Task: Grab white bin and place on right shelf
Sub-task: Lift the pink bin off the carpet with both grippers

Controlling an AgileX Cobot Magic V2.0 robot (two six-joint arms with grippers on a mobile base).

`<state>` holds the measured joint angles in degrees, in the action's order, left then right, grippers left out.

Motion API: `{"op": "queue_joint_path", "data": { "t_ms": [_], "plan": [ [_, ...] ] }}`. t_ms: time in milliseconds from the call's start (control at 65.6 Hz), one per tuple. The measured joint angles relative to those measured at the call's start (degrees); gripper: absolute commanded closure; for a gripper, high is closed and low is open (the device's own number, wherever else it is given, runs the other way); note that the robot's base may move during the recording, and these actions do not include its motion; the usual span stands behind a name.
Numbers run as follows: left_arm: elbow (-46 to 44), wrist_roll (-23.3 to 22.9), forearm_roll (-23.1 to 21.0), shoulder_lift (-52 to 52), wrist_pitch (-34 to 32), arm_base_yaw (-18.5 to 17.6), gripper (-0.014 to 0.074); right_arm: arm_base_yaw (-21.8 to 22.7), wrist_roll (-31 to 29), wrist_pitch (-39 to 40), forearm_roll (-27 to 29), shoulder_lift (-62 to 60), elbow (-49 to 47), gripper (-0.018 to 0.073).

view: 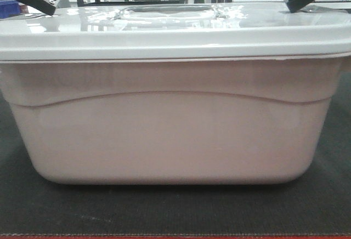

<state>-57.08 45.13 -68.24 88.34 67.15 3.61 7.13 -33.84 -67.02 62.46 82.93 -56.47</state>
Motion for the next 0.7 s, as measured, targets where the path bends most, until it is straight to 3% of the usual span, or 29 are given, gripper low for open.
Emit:
{"op": "queue_joint_path", "data": {
  "t_ms": [701],
  "plan": [
    [0.67, 2.7, 3.39, -15.49, -1.84, 0.0, 0.0333, 0.0, -8.68, -0.19, -0.11, -11.68, 0.12, 0.0191]
  ]
}}
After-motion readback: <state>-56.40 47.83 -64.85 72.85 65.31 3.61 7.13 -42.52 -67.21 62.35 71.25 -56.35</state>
